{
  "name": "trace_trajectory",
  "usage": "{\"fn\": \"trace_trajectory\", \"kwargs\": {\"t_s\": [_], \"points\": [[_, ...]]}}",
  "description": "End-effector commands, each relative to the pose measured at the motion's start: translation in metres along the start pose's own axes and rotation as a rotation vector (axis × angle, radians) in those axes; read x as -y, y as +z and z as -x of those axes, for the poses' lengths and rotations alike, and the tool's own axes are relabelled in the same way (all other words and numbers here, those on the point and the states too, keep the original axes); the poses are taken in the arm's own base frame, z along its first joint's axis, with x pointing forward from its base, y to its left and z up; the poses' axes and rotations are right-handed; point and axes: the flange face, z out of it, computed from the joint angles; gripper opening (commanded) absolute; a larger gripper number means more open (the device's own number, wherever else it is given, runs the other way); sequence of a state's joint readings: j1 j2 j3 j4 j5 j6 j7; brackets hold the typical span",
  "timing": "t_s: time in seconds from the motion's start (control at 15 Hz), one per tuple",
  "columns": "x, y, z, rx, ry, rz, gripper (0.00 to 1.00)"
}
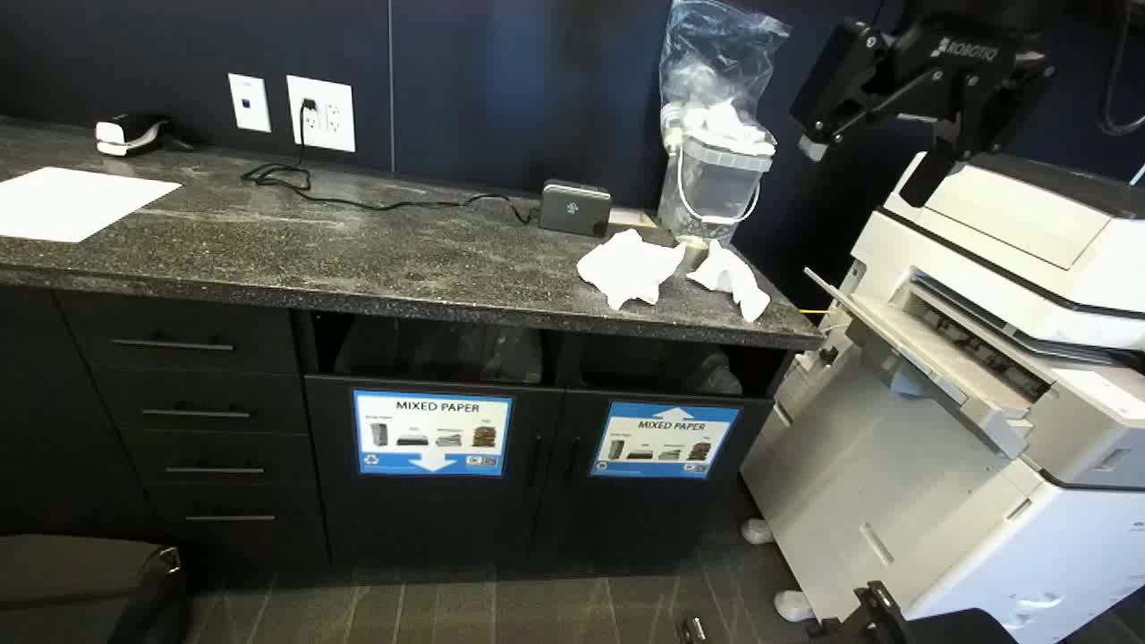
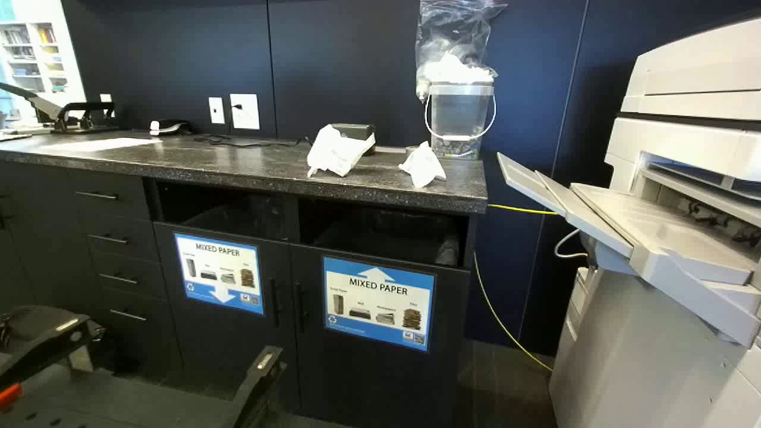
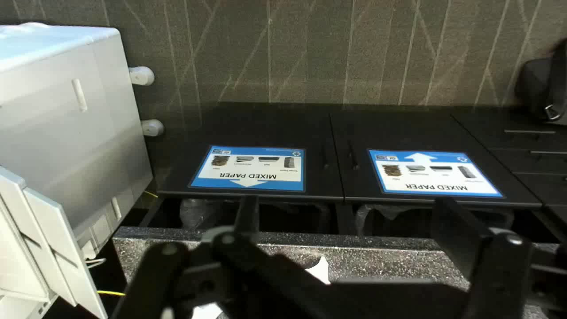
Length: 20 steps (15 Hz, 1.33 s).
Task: Put the two tissues into the rubbish can.
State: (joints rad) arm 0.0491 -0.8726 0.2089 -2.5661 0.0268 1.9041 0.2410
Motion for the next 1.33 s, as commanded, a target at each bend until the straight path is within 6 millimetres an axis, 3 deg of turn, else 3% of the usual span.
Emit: {"fn": "trace_trajectory", "kwargs": {"t_s": [0.0, 0.6, 0.93, 1.27], "points": [[0.000, -0.003, -0.001, -0.005, 0.000, -0.001, 1.00], [0.000, -0.008, -0.001, -0.018, 0.000, -0.003, 1.00], [0.001, 0.011, -0.015, -0.060, -0.025, -0.041, 1.00], [0.006, 0.043, -0.048, -0.174, -0.114, -0.082, 1.00]]}}
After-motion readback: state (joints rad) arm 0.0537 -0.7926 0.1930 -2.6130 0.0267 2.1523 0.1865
